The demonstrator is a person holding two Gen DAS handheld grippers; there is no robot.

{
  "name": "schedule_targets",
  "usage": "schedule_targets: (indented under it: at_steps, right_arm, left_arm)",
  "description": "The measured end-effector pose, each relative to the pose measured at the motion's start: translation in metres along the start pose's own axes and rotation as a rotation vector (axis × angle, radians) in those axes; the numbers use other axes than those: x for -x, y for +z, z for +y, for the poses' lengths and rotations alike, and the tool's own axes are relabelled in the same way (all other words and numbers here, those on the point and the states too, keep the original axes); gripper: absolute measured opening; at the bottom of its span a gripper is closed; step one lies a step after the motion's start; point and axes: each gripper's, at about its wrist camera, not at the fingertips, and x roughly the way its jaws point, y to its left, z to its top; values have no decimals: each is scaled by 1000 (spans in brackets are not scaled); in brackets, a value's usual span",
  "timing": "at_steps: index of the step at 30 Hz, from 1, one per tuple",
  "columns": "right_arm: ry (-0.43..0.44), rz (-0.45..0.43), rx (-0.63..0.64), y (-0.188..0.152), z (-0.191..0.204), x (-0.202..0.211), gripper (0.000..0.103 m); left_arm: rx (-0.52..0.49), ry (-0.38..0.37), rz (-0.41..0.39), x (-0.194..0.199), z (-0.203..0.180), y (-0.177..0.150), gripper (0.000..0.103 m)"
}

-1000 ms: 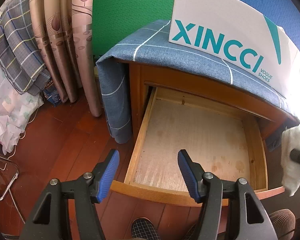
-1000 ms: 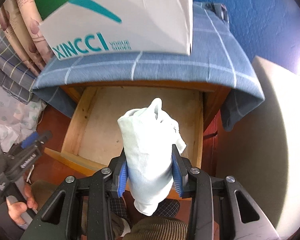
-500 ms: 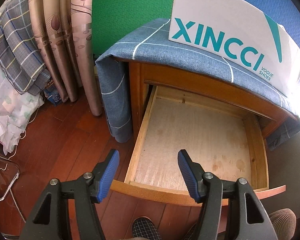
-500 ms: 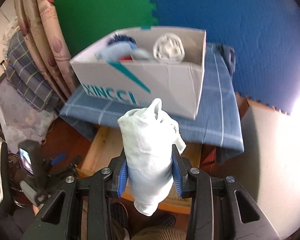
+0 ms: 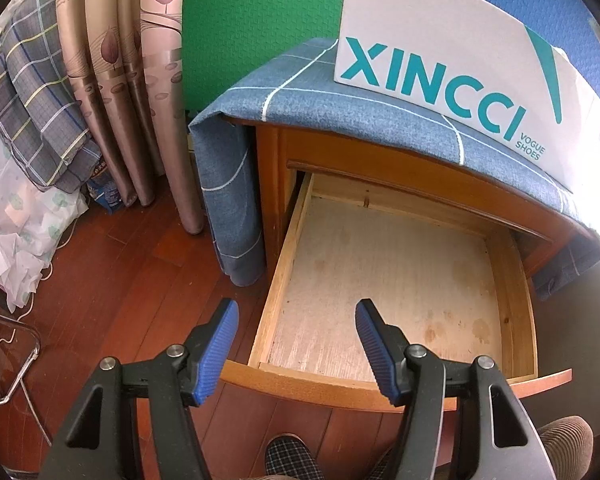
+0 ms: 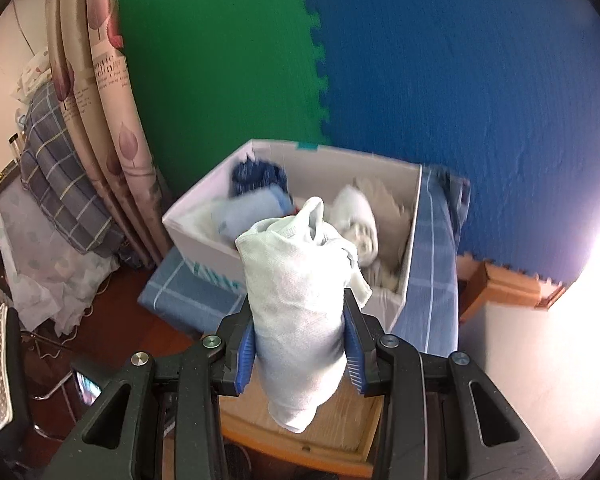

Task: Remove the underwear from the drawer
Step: 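Carry the pale grey bundle with the right tool up into the box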

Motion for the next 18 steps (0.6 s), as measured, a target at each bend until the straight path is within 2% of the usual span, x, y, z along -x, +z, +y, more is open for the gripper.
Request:
schedule_targets:
  at_steps: [7, 18]
  right_arm:
    - [-27, -32, 18, 42, 9, -13, 36]
    - [-71, 2, 37, 78, 16, -58, 36]
  left_arm:
    - [-2, -4, -1, 1, 1, 0, 62]
    - [2, -7, 0, 0, 2, 1, 62]
